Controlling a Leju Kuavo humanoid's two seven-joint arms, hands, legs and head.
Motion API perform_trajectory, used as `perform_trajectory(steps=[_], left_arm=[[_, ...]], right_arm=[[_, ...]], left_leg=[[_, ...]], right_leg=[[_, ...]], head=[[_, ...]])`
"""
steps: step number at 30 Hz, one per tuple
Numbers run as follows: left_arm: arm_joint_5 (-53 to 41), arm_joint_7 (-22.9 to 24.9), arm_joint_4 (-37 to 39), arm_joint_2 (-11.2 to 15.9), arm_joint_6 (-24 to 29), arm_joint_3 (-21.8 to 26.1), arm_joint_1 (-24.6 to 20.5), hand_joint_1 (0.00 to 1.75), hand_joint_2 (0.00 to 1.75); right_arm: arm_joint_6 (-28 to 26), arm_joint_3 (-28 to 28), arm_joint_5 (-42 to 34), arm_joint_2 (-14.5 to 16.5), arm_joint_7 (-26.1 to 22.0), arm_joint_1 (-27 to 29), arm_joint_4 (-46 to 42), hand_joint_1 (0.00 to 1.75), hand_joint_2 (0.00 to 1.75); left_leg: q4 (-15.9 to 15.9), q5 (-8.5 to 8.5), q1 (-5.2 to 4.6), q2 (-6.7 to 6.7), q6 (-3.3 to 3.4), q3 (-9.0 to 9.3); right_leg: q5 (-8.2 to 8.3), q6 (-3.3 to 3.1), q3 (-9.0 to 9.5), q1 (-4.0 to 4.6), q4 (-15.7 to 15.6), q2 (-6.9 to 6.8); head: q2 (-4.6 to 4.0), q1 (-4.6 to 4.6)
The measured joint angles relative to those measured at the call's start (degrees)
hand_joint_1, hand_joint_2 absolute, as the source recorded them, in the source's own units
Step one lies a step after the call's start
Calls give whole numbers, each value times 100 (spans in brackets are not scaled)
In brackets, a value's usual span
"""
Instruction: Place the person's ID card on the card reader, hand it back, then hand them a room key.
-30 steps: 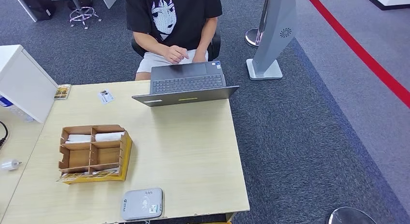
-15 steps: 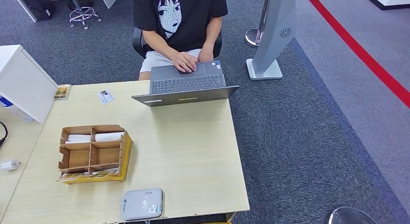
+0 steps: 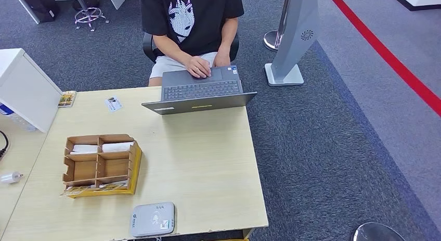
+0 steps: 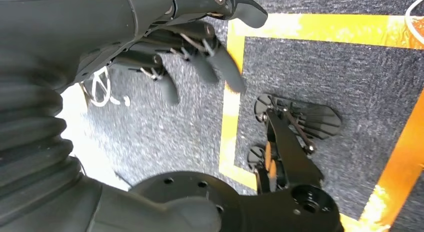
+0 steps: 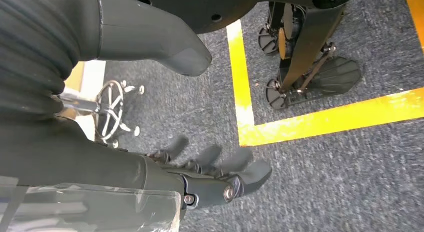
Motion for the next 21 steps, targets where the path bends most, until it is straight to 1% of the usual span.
perform_trajectory(steps=[10,14,19,20,21], left_arm=[[545,-37,-236,184,-1,-1302,272,0,175],[765,-66,-365,249,-4,-1833,384,0,0],[1043,-96,-519,323,-7,-2464,522,0,0],[1100,-105,-547,339,-7,-2589,548,0,0],[1129,-110,-561,346,-7,-2650,561,0,0]], right_arm=[[81,1289,-1028,-205,-85,264,-244,0,175],[101,1809,-1446,-283,-122,371,-349,0,175],[124,2442,-1968,-374,-174,497,-470,0,175],[133,2565,-2073,-393,-181,521,-493,0,131],[139,2624,-2125,-401,-184,533,-504,0,116]], left_leg=[[0,0,0,0,0,-1],[0,0,0,0,0,-1],[-1,-1,0,0,0,-1],[-1,-1,0,0,0,-1],[-1,0,0,0,0,-1]], right_leg=[[0,0,0,0,0,0],[0,0,0,0,0,0],[-1,0,0,0,0,0],[-1,0,0,0,0,0],[-1,0,0,0,0,0]], head=[[0,0],[0,1],[0,1],[0,1],[0,1]])
